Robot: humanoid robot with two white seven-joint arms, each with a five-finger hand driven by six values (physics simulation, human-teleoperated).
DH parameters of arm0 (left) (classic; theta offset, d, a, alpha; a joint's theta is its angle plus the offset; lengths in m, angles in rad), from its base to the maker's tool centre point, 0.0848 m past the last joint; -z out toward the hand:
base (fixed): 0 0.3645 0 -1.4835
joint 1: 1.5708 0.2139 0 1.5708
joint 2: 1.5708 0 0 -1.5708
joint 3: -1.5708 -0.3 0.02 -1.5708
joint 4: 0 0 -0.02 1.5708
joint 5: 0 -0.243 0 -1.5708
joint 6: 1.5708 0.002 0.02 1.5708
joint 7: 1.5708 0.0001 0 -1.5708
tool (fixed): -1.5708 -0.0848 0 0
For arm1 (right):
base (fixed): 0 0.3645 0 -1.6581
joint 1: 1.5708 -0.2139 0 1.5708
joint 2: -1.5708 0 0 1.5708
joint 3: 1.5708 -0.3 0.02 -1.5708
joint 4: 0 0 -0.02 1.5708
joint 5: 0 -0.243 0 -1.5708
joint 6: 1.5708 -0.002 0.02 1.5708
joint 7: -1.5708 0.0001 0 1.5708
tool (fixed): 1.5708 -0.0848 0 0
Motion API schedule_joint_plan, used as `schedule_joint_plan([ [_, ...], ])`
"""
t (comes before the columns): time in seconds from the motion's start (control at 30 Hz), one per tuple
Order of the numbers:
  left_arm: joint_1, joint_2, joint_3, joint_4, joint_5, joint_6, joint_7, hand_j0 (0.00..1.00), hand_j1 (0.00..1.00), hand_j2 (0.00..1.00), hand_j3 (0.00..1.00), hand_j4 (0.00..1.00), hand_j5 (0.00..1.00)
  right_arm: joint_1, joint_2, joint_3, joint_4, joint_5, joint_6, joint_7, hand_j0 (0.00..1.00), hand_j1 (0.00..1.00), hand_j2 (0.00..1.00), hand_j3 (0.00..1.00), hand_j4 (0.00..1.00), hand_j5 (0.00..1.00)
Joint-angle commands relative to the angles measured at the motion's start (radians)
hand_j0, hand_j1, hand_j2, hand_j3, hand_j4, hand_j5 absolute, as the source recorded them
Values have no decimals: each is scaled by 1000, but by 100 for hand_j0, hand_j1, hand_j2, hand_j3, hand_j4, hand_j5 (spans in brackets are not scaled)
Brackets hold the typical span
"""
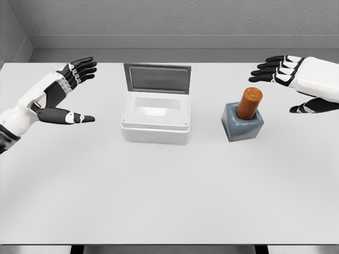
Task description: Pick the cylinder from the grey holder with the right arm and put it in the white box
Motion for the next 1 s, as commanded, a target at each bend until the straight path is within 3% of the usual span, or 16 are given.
schedule_joint_plan([
  [0.0,0,-14,1,5,1,12,-1,100,100,100,100,100,100,0,-4,-2,0,-5,1,-1,100,100,100,100,100,100],
  [0.1,0,-15,1,7,5,17,-1,100,100,100,100,100,100,0,-10,-4,0,-2,1,0,100,100,100,100,100,100],
  [0.17,-11,-15,4,7,25,61,-1,100,100,100,100,100,100,6,11,-61,1,-10,1,157,100,100,100,100,100,100],
  [0.27,-14,-14,4,17,39,66,-1,100,100,100,100,100,100,5,71,-153,9,-7,1,310,100,100,100,100,100,100],
  [0.37,-43,-37,1,30,44,140,0,100,100,100,100,100,100,-8,96,-160,26,1,1,342,100,100,100,100,100,100],
  [0.47,-44,-37,1,30,44,140,0,100,100,100,100,100,100,-133,183,-96,83,79,1,332,100,100,100,100,100,100],
  [0.53,-44,-37,3,30,44,141,-1,100,100,100,100,100,100,-141,195,-88,101,79,1,332,100,100,100,100,100,100],
  [0.6,-46,-44,1,39,44,143,0,100,100,100,100,100,100,-184,211,-84,123,79,1,439,100,100,100,100,100,100],
  [0.63,-46,-47,1,37,44,143,0,100,100,100,100,100,100,-213,269,-73,155,77,1,493,100,100,100,100,100,100],
  [0.73,-48,-55,1,37,44,143,0,100,100,100,100,100,100,-318,341,39,245,83,1,493,100,100,100,100,100,100],
  [0.83,-49,-64,3,46,44,143,2,100,100,100,100,100,100,-341,350,68,252,145,1,493,100,100,100,100,100,100],
  [0.97,-64,-66,1,66,42,138,3,100,100,100,100,100,100,-373,393,165,331,222,1,493,100,100,100,100,100,100],
])
